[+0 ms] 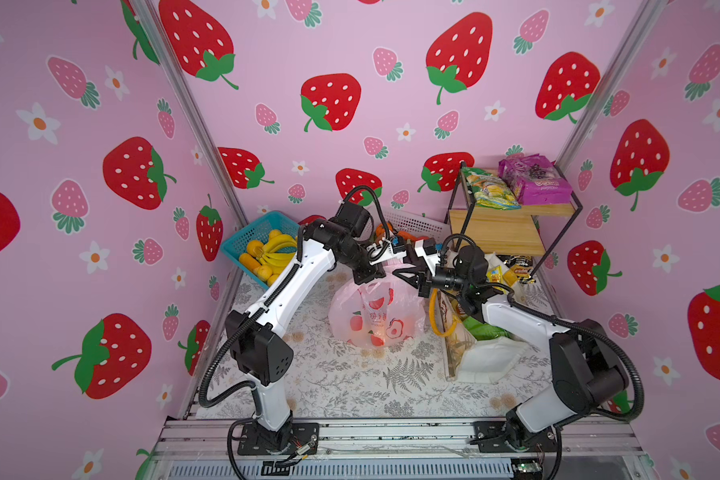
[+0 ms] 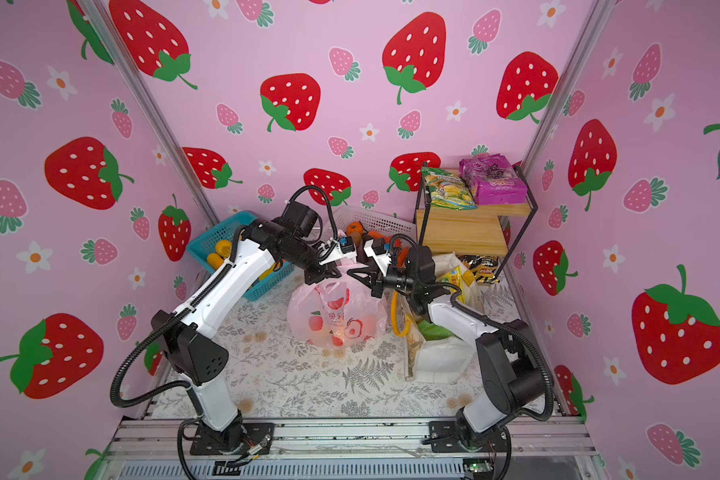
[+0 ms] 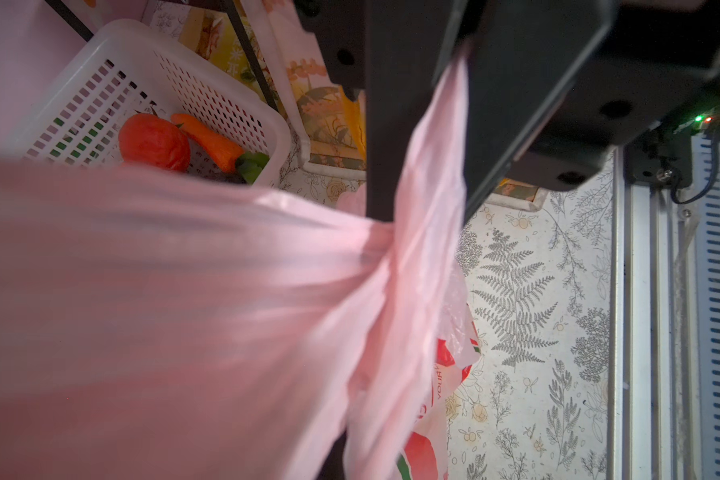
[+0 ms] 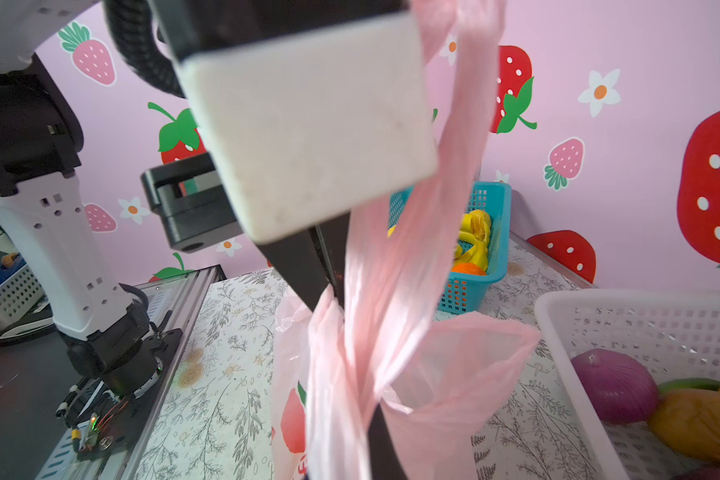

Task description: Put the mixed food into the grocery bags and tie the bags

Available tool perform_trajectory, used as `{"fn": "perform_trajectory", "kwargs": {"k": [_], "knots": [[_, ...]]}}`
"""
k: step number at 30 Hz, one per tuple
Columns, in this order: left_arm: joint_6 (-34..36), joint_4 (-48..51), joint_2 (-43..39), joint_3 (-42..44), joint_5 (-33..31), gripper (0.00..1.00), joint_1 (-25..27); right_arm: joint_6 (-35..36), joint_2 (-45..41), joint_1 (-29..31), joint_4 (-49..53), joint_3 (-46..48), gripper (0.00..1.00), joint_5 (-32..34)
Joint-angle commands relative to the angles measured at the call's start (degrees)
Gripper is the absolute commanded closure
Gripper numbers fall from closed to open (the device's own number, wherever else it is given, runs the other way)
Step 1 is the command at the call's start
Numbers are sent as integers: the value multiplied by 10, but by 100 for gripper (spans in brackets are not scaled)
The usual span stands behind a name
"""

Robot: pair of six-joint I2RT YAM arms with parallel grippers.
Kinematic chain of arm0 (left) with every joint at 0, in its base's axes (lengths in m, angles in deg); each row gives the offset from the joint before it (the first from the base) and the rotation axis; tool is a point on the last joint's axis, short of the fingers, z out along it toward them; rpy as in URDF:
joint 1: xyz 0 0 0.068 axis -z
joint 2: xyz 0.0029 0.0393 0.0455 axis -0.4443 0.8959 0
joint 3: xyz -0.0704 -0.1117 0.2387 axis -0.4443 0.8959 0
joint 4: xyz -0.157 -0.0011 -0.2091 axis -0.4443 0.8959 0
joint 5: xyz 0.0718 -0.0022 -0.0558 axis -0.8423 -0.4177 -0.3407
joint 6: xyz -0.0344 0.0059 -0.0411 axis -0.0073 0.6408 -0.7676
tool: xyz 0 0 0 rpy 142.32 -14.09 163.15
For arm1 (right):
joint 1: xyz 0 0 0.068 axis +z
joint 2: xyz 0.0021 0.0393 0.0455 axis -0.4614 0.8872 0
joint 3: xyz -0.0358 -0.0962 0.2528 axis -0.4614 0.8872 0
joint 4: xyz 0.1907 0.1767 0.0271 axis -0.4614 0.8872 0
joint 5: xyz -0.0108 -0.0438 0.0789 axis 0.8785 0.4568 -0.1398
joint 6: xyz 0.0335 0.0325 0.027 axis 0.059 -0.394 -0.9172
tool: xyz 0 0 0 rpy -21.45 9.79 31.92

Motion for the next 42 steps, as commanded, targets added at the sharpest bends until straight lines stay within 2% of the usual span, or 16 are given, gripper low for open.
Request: {"fn": "perform_trajectory", "kwargs": {"k": [1, 3, 5, 8, 12, 16, 18, 21, 24, 27, 29, 33, 38, 42], "knots": [[-12, -39, -51, 26, 24, 79, -1, -3, -5, 2, -11, 5, 100, 17], [-35, -85, -88, 68, 44, 66, -5, -6, -9, 2, -10, 11, 100, 24], [-73, -157, -132, 126, 71, 45, -11, -8, -11, 1, -10, 15, 100, 21], [-160, -294, -190, 212, 109, 29, -28, -1, -19, 1, -11, 23, 100, 15], [-308, -415, -205, 245, 132, 24, -36, 5, -27, 2, -15, 37, 100, 12], [-394, -417, -163, 197, 111, 24, -33, -2, -31, 3, -24, 44, 100, 5], [-408, -408, -141, 172, 102, 25, -29, -2, -34, 3, -24, 48, 100, 5], [-414, -399, -115, 144, 103, 32, -19, -3, -38, 4, -22, 52, 100, 10], [-428, -416, -106, 137, 118, 47, -16, -2, -39, 4, -8, 53, 100, 22], [-422, -436, -115, 151, 123, 81, -15, -6, -39, 3, 10, 54, 100, 46], [-413, -450, -135, 180, 109, 98, -16, -22, -40, 2, 17, 56, 100, 70], [-411, -526, -195, 280, 74, 100, -16, -85, -38, 1, 14, 54, 100, 110], [-419, -646, -267, 430, 15, 100, -8, -217, -20, 4, -29, 54, 100, 133], [-413, -704, -308, 514, -35, 100, 3, -252, -13, 9, -35, 48, 100, 140]]}}
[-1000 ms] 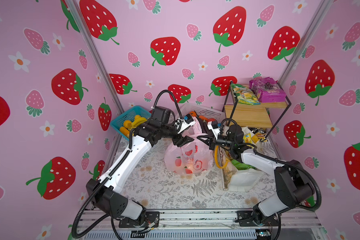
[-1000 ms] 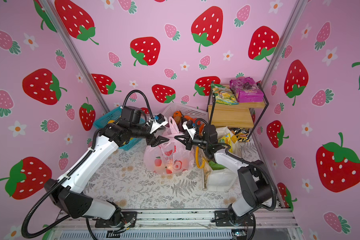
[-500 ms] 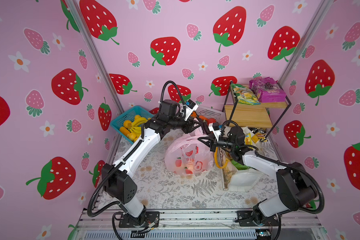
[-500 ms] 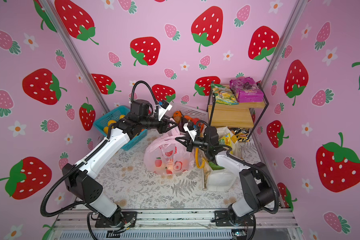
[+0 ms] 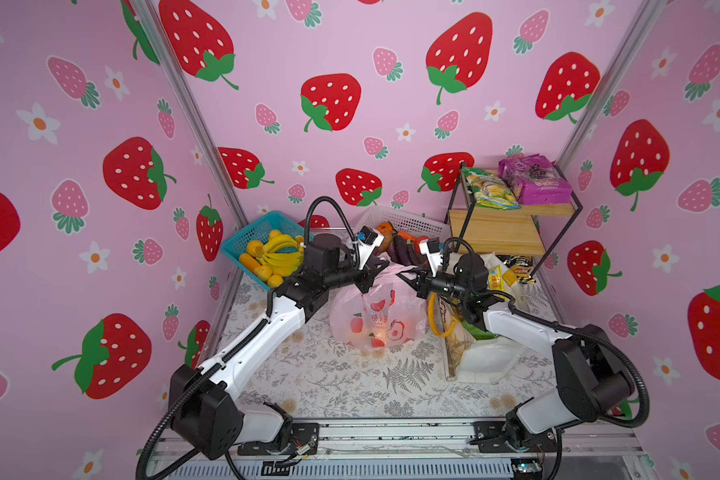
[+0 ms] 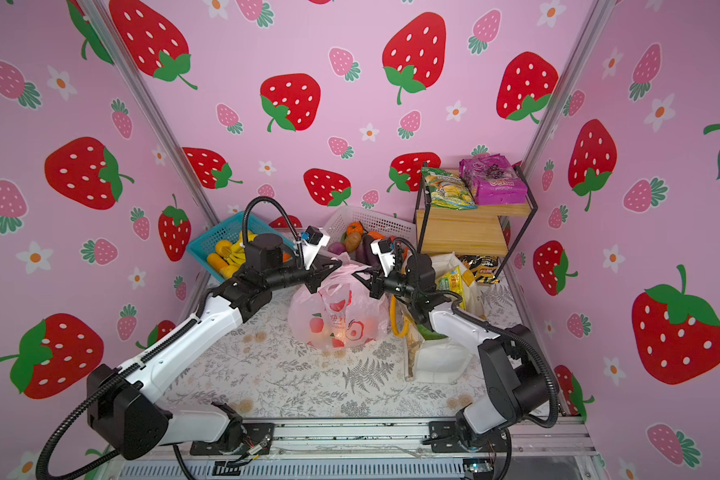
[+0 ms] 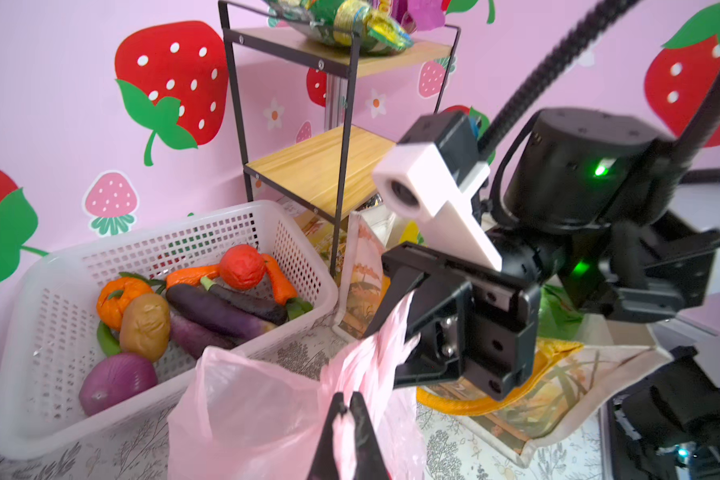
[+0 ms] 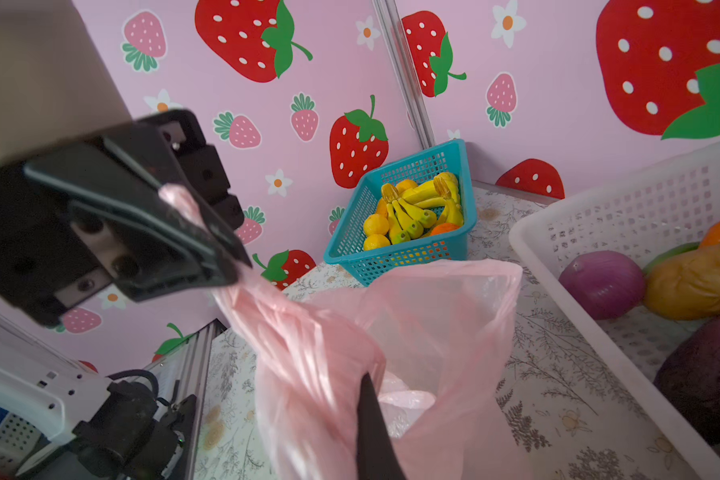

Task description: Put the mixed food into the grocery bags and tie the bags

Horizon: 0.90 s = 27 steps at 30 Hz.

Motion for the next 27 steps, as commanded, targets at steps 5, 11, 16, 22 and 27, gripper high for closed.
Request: {"fn": "perform_trajectory", "kwargs": {"k": [5, 11, 16, 22, 27], "knots": [[31, -137, -50, 126, -69, 100, 23, -91, 15, 8, -21, -13, 100, 32], [40, -169, -32, 166, -73, 97, 28, -89, 28, 12, -21, -25, 100, 27], [44, -173, -11, 161, -77, 89, 29, -65, 36, 12, -14, -27, 98, 21], [27, -173, -15, 161, -65, 88, 33, -48, 46, 11, 3, -34, 98, 26], [14, -156, -37, 168, -69, 89, 40, -45, 53, 10, 13, -45, 99, 29]]}}
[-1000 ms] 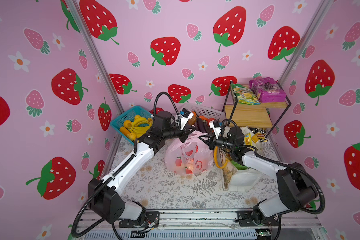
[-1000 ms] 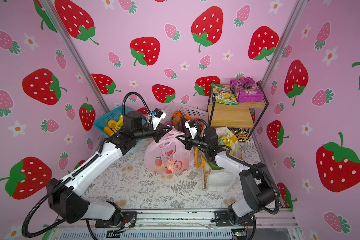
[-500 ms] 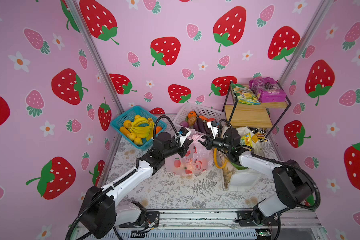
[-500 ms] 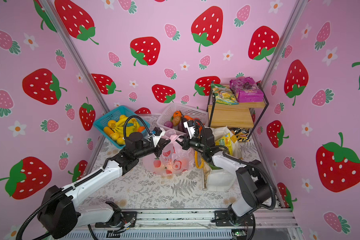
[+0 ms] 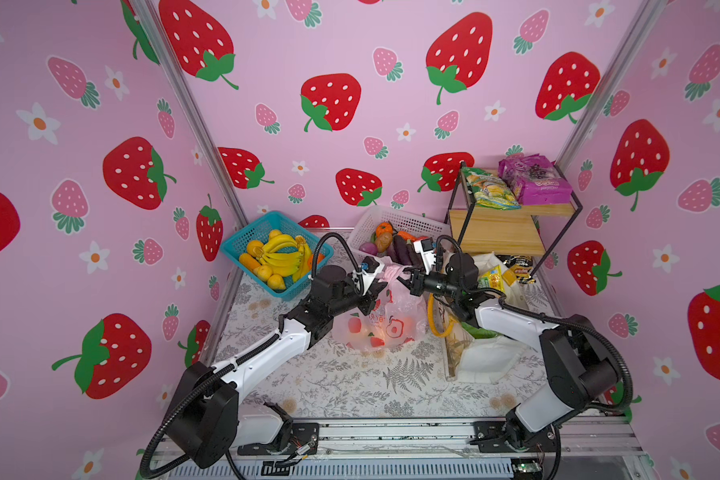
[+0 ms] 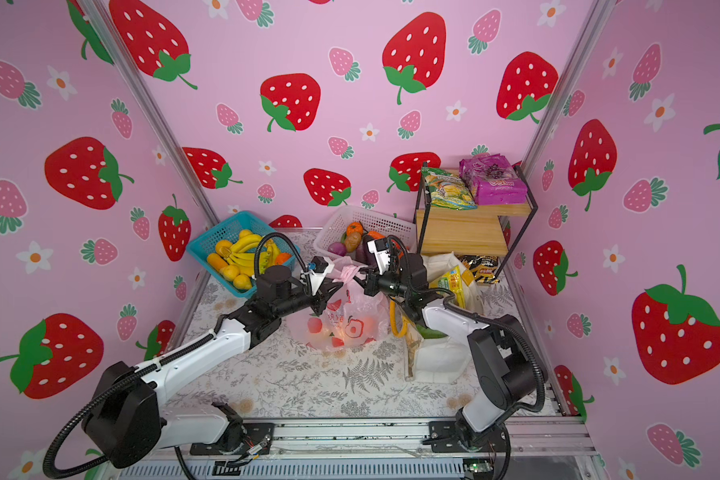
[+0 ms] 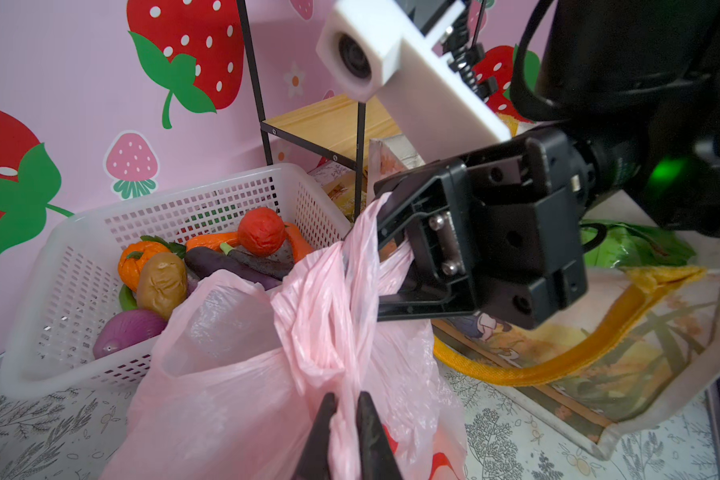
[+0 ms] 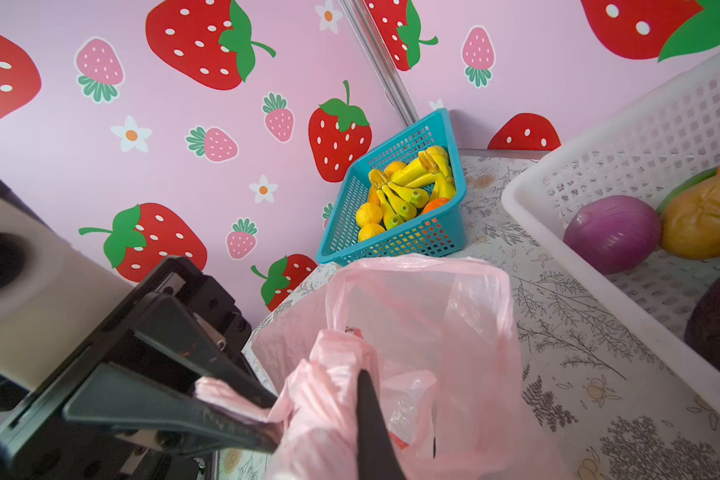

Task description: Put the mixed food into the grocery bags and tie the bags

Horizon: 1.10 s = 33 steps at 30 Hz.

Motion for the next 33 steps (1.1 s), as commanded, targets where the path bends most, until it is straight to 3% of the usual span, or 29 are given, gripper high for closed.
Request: {"fn": "perform_trajectory", "kwargs": {"k": [1, 5, 18, 33], "knots": [[-9, 6, -25, 5, 0, 92, 7, 7, 8, -2, 5, -22, 99, 7], [-29, 13, -39, 9, -11, 98, 13, 8, 11, -2, 8, -27, 99, 9], [-9, 2, 27, 15, -58, 100, 20, 25, 12, -3, 17, -35, 98, -13], [-5, -11, 54, -13, -54, 100, 10, 172, -7, -25, 81, -25, 82, -39]]}}
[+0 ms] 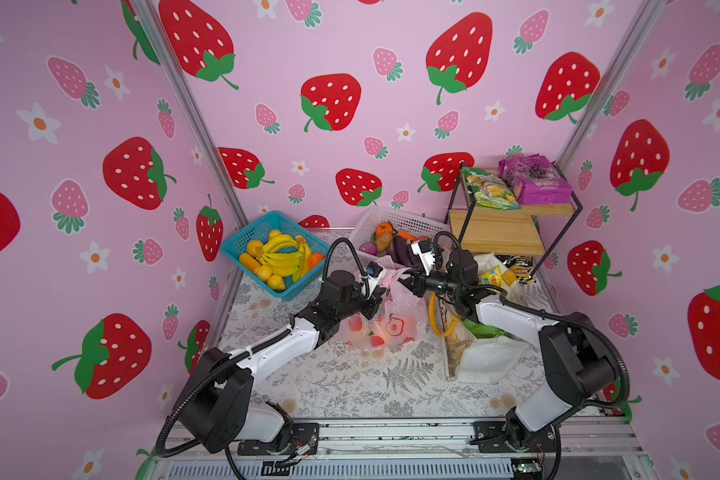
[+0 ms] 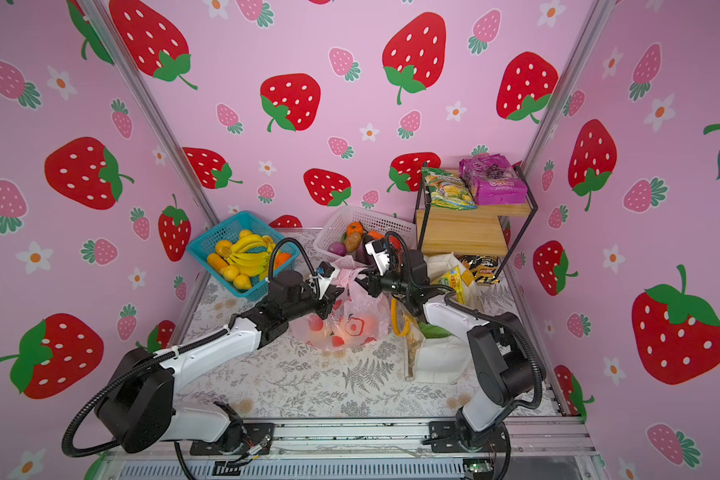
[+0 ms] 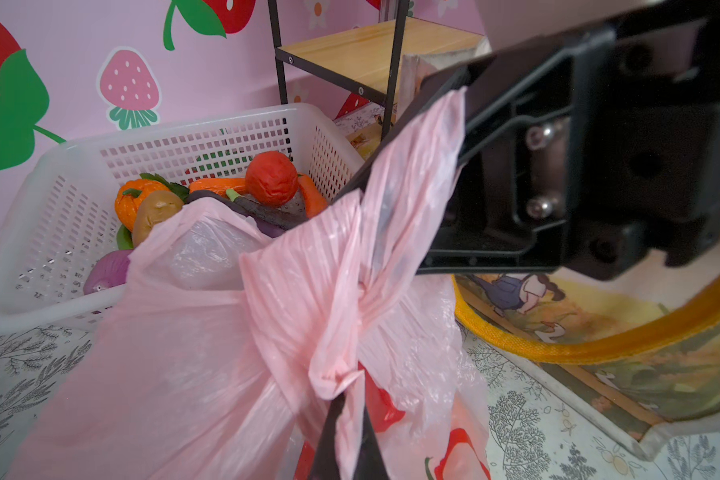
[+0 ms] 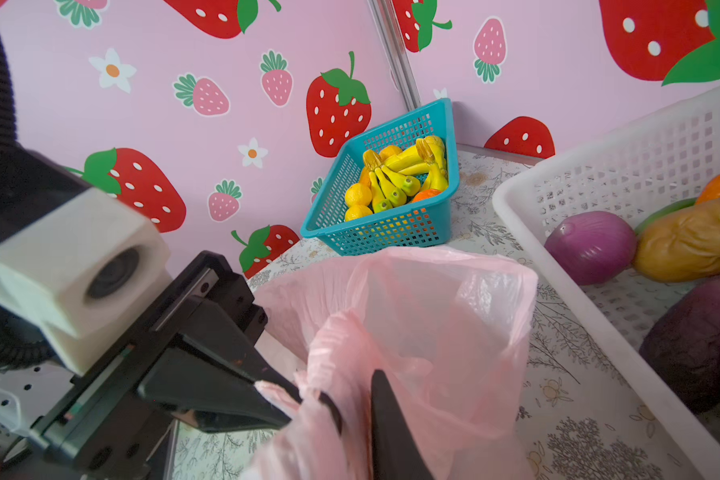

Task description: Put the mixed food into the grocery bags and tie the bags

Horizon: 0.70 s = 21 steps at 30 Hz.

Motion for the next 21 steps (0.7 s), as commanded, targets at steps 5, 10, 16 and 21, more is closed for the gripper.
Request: {"fn": "perform_trajectory", "kwargs": {"k": [5, 10, 16, 21], "knots": [[6, -2, 4, -32, 18, 100, -3, 48, -9, -7, 36, -15, 79, 5], [7, 7, 2, -40, 17, 100, -3, 112, -25, -7, 99, -17, 68, 48], [8, 12, -6, -40, 21, 100, -3, 143, -43, -11, 119, -12, 58, 91], [6, 18, -15, -39, 25, 100, -3, 119, -37, -12, 128, -31, 58, 70]]}}
